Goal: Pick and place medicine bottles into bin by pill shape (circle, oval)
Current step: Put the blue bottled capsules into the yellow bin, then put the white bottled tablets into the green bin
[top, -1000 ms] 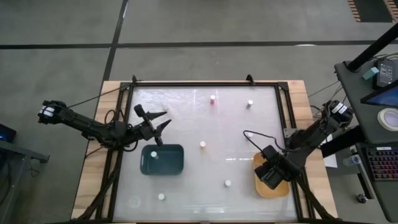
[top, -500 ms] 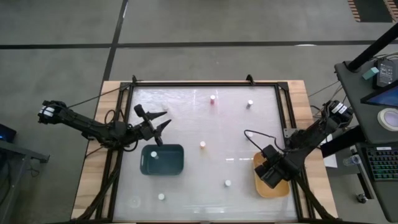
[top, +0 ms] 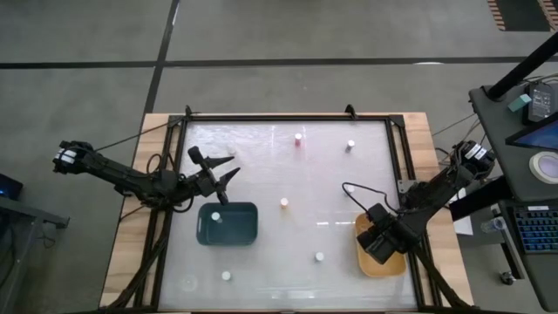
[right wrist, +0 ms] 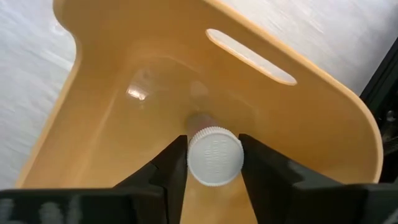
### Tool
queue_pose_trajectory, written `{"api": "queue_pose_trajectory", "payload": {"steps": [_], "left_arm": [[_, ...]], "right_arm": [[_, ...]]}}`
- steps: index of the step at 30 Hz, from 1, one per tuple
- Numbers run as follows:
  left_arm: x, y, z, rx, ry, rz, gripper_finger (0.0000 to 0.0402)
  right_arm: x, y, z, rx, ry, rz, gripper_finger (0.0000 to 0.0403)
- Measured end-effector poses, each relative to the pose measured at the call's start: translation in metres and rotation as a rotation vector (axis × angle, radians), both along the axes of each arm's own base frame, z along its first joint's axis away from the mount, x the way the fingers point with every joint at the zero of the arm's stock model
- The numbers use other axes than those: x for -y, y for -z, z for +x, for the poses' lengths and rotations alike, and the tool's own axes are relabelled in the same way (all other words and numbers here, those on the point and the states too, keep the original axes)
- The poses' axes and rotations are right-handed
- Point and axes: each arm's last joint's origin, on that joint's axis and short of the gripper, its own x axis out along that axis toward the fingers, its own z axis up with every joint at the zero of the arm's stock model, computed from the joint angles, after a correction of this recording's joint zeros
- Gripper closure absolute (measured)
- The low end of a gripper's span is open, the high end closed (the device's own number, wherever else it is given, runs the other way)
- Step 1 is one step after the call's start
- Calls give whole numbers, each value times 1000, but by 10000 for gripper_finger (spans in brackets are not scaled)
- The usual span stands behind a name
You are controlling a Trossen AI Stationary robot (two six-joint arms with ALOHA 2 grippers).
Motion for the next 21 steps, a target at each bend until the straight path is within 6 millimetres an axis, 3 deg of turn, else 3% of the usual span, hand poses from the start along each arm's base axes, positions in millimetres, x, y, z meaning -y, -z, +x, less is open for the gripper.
{"api": "queue_pose_trajectory", "payload": {"steps": [11,21], "left_arm": [[0,0,0,0,0,0,242],[0,0,0,0,0,0,242]], "right_arm": [[1,-4,-1,3,2,15,200],[1,-43,-1,76,7,86,193]]}}
